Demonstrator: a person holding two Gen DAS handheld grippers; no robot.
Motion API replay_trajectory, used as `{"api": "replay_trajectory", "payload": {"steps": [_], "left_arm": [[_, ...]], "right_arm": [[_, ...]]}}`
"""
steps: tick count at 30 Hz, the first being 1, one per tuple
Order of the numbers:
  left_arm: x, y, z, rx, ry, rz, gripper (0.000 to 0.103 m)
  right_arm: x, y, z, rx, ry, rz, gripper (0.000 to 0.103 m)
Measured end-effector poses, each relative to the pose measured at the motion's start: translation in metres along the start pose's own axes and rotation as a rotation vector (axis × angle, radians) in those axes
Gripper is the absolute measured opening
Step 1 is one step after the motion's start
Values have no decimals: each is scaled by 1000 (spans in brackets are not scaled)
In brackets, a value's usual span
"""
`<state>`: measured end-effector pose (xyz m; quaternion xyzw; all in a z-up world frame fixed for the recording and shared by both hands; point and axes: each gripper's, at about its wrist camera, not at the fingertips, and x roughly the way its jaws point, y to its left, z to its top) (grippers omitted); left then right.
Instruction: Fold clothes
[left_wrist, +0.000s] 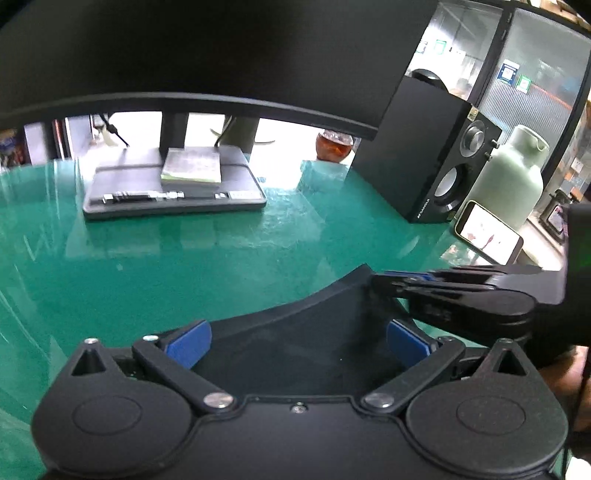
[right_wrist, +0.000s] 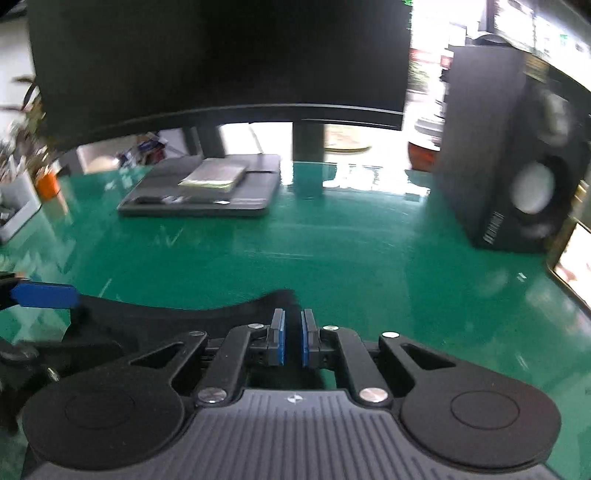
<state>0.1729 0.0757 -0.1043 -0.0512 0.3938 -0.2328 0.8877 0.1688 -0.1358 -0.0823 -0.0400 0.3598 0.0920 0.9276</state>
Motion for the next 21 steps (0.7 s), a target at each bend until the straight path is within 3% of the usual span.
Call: {"api": "replay_trajectory", "payload": {"steps": [3,6,9,13,16,19,21], "left_arm": [[6,8,-4,-18,32,17,102],[9,19,-10,-46,56,35,102],[10,16,-12,-9,62,51,102],[4,17,-6,-30,74,48,102],[-10,30,-1,-94,39,79,102],[-13,35,2,-140,57,55,102],[-14,29,-1,-67,74,117,102]], "right_arm": [[17,3,4,0,40,55,9],[20,9,2,-32,34,49,8],[21,4,2,6,36,30,9],[7,-12,9,92,12,59,17],[-9,-27,12,145,-26,45,35],[-10,-33,10,136,-11,19,35],[-8,-34,8,129,11,25,36]]}}
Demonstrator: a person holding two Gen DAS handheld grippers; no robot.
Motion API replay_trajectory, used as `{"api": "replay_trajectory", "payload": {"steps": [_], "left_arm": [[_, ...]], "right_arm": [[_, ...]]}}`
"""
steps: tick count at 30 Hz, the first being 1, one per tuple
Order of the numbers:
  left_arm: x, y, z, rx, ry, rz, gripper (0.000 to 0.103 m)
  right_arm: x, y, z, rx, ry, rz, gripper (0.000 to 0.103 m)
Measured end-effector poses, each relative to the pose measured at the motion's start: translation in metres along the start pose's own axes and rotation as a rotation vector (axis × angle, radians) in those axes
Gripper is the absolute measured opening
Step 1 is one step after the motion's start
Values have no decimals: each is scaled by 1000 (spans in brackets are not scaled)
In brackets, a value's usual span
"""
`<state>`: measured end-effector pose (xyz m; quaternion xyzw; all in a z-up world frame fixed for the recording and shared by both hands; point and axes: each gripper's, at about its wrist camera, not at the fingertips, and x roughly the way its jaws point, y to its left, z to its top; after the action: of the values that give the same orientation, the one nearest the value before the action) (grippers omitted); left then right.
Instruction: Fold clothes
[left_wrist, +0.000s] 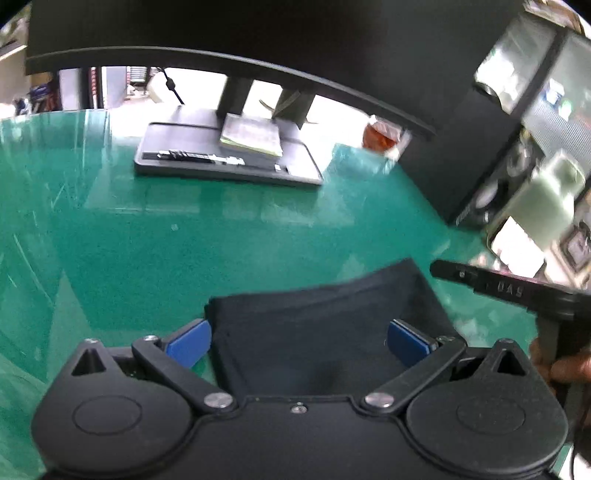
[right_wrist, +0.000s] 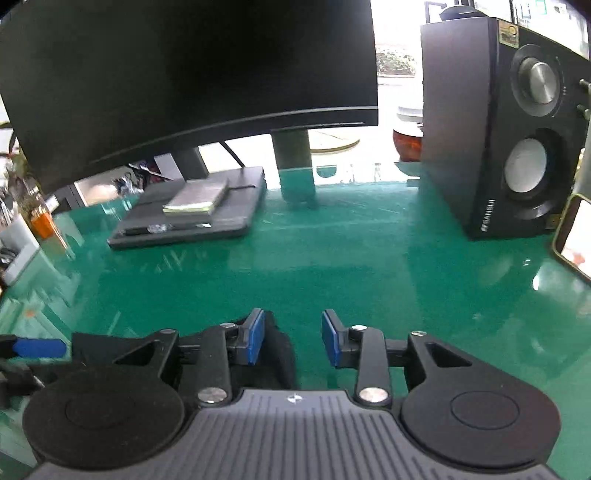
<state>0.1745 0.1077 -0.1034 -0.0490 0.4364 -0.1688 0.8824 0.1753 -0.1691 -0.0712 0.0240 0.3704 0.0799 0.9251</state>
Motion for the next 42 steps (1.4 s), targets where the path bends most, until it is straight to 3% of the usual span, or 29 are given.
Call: {"api": "replay_trajectory", "payload": {"steps": [3,8,9,10,12,15,20,22,26,27,29,30,32,34,36,39,42], "left_arm": [[5,12,-4,-63,29,26,102],[11,19,-2,-87,-4,50,102],[14,17,0,-72,-11,56,97],[14,16,0,-64,-16,60,89],[16,10,1,-5,-40,104,37],[20,9,4,13,-53,129,28],[38,7,22,48,-71,150,29],[45,10,31,42,-73,163,34],[36,19,41,27,-98,209,63],[22,22,40,25,-112,187,63],[3,21,34,44,-82,102,63],[-11,17,24,67,-40,20,62],[-23,11,9,101,8,-66,61],[-33,-1,-12,138,56,-140,59],[-42,-15,-34,167,102,-206,59],[-44,-29,-54,167,143,-250,59],[-43,-35,-67,196,165,-228,56]], "right_arm": [[4,2,-11,-10,54,22,51],[12,9,-21,-19,58,28,49],[12,10,-22,-24,57,29,46],[13,14,-23,-51,53,23,36],[14,20,-25,-85,48,14,29],[15,22,-25,-88,39,-2,25],[24,21,-15,-83,27,-33,24],[31,21,-7,-98,4,-50,24],[25,11,5,-89,-14,-12,28],[14,9,3,-106,-24,-6,33],[-10,8,-3,-146,-29,9,34],[-23,8,-10,-159,-16,21,34],[-46,7,-28,-152,29,57,30],[-66,7,-47,-135,77,97,19],[-78,7,-60,-113,105,118,19],[-88,11,-75,-81,135,172,19],[-84,17,-82,-98,180,217,19]]}}
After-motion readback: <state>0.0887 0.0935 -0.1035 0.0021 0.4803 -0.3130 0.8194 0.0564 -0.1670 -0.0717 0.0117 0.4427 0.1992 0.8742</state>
